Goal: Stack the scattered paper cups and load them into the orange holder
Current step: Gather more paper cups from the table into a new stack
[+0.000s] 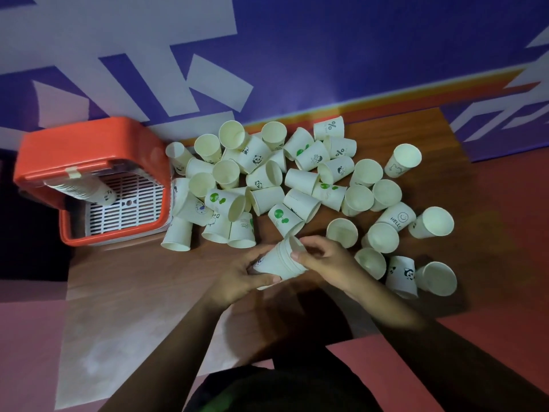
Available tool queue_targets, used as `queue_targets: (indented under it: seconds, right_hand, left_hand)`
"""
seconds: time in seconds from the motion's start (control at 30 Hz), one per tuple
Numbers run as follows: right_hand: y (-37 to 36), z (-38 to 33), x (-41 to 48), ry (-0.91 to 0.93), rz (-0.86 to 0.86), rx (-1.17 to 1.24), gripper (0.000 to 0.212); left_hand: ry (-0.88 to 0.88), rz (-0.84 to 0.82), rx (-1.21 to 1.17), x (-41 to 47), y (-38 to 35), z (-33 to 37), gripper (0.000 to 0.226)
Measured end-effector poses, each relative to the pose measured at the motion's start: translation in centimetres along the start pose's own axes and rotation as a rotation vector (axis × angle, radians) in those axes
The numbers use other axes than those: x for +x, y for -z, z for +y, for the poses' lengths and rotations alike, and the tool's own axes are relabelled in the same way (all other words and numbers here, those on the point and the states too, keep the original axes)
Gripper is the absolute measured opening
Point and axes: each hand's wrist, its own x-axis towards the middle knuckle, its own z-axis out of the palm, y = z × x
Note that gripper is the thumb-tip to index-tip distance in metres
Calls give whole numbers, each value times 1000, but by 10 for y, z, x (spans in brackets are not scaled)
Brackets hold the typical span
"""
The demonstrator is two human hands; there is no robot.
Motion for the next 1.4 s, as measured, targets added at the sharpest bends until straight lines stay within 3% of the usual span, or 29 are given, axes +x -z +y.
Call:
queue_targets:
  seconds: [0.1,0.2,0.3,0.4,0.5,0.57,0.67,0.77,1.0,1.13,1.23,1.33,1.4]
  right_hand:
    - [20,1,11,13,142,-92,55]
    - [47,13,31,45,365,-495,78]
    - [56,25,48,8,296,-916,96]
    - [49,40,56,16,221,-1127,84]
    - [48,44,57,42,247,-1182,69]
    - [50,37,53,29,259,-1068,71]
    - [53,10,39,27,337,-513,69]
    - [45,-16,21,47,210,-146,49]
    - [1,-23,15,50,39,-189,67]
    - [-28,-20,25,44,-53,-204,63]
    - [-40,-33,45,11,-28,-142,73]
    - [-54,-54,76,-5,68,-96,47]
    - [-72,-65,97,6,97,-66,45]
  left_hand:
    - [7,32,-60,6,1,-1,57]
    - [27,58,-79,11,1,-5,64]
    - [47,52,-74,13,-1,-11,69]
    - [59,55,-62,13,-2,-16,65]
    - [64,66,-65,11,-1,-19,62]
    - [75,97,-65,10,2,-21,65]
    - [85,170,-26,8,8,-26,66]
    - [91,178,-4,6,10,-28,56]
    - [67,97,-17,3,12,-29,63]
    - [70,133,-88,-6,19,-38,69]
    - [85,226,-150,-17,33,-44,66]
    - [73,313,-161,-31,52,-51,67]
    - [78,370,-168,-42,65,-56,64]
